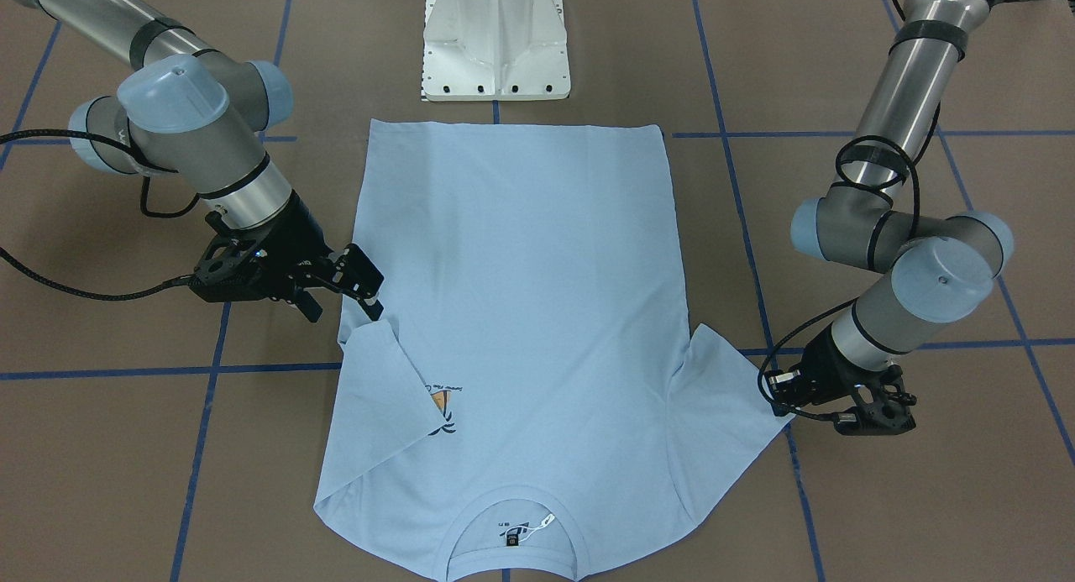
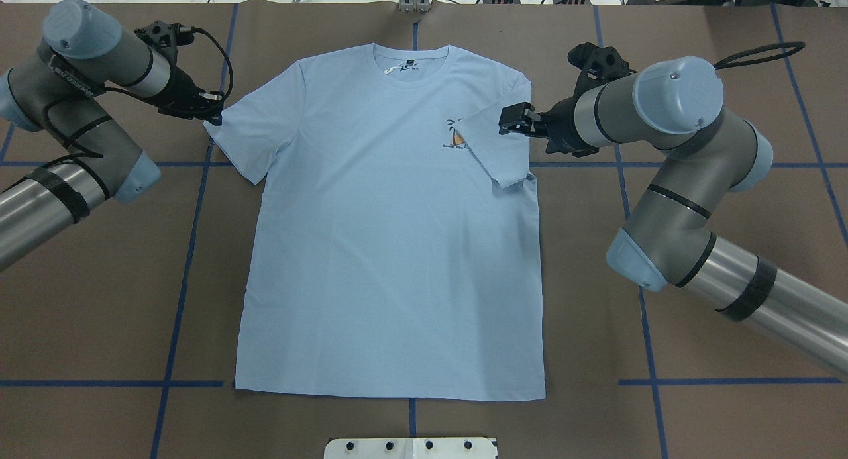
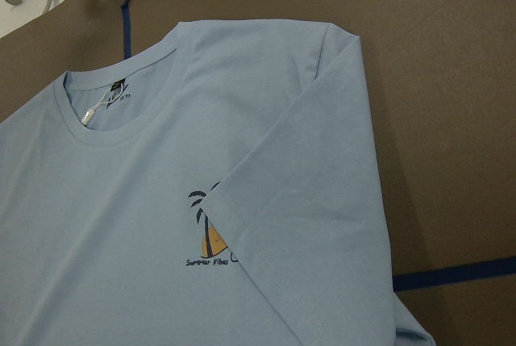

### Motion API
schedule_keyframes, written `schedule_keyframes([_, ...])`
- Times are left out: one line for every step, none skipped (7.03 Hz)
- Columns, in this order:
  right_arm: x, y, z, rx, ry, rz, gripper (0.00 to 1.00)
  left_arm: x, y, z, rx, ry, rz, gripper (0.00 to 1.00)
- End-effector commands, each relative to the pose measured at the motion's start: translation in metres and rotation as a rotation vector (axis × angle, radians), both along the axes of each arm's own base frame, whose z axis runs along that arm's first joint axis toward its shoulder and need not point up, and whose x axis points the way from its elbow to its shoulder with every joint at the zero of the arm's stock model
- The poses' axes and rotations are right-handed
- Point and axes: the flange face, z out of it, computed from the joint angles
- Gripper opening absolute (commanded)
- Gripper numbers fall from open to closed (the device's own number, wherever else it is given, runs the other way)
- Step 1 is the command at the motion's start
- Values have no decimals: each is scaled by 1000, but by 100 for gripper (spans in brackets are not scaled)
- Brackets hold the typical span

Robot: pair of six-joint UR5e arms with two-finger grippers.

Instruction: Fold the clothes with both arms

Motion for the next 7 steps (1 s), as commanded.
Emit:
schedule_keyframes([-2, -3, 1, -1, 7, 9, 100, 0, 0, -1, -1, 5, -4, 0])
schedule_keyframes([-2, -3, 1, 0, 8, 15, 100, -3, 2, 6, -8, -2, -6, 48])
schedule_keyframes([-2, -3, 1, 0, 8, 15, 100, -5, -1, 8, 2, -21, -34, 60])
schedule_keyframes([-3, -4, 2, -1, 9, 15, 100, -5, -1, 9, 3, -26, -40, 61])
schedule_keyframes([-3, -3, 0, 2, 6, 13, 100, -6, -4, 9, 9, -44, -61, 61])
schedule_keyframes([-3, -3, 0, 1, 5, 14, 100, -6, -6, 11, 17, -58, -80, 62])
schedule_keyframes([-4, -2, 2, -1, 7, 12, 100, -6, -6, 17, 11, -64, -79, 62])
